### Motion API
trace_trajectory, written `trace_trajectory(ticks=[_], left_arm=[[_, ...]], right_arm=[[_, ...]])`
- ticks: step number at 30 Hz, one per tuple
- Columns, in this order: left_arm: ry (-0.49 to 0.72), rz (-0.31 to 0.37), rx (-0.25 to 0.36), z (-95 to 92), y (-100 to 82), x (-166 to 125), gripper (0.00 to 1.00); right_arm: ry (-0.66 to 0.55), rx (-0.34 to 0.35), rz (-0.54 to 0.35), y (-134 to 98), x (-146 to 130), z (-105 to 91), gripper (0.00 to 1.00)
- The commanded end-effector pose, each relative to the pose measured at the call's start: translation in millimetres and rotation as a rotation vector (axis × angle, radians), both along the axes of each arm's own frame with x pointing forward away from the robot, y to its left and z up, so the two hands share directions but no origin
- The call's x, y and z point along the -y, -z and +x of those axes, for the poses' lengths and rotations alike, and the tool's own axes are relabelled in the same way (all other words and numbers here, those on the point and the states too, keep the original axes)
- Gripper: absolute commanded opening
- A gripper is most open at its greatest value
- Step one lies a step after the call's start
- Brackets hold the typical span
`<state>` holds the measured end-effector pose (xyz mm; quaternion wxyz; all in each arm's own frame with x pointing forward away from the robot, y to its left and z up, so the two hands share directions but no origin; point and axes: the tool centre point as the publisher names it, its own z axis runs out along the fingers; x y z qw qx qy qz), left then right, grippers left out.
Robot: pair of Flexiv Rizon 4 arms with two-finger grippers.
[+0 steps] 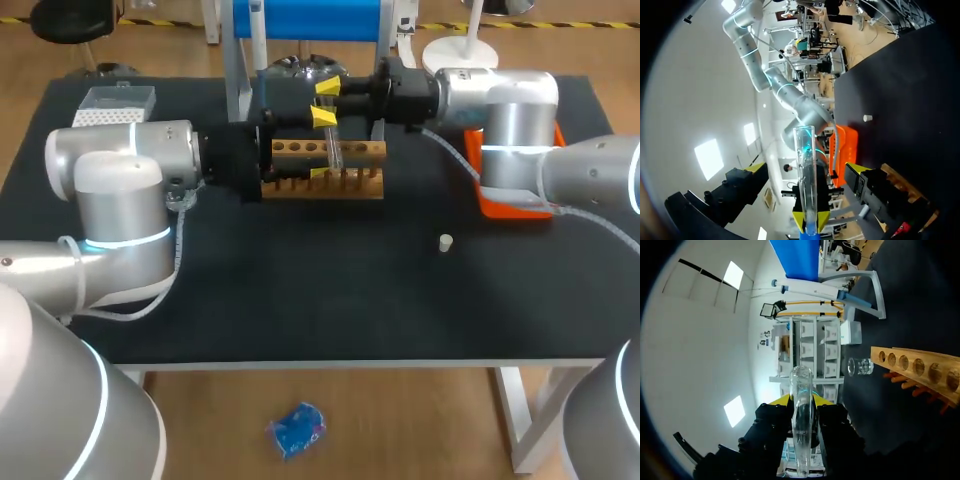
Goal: Invert the test tube, pick up the pipette, mount the tip to pipette, aspirate from beaker and dispense into the tube, eject the tip, return the pipette, and cap with the stopper.
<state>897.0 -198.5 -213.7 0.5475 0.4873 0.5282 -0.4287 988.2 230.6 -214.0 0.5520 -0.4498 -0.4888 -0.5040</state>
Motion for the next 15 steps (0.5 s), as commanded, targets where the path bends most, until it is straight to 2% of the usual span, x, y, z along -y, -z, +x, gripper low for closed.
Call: trace_trajectory(ticks=[1, 6, 15], left_arm=[[0.003, 0.002, 0.001, -0.3, 1.1, 1.0, 0.93], [0.005, 0.005, -0.002, -0.7, 1.7, 1.3, 0.76], [0.015, 0.013, -0.006, -1.7, 3.3, 3.3, 0.72]], right_arm=[[0.000, 0.002, 0.003, 2.4, -4.0, 2.0, 0.00], [-0.001, 0.002, 0.004, 2.4, -5.9, 2.1, 0.00], [0.001, 0.000, 0.004, 2.3, -7.0, 2.6, 0.00]])
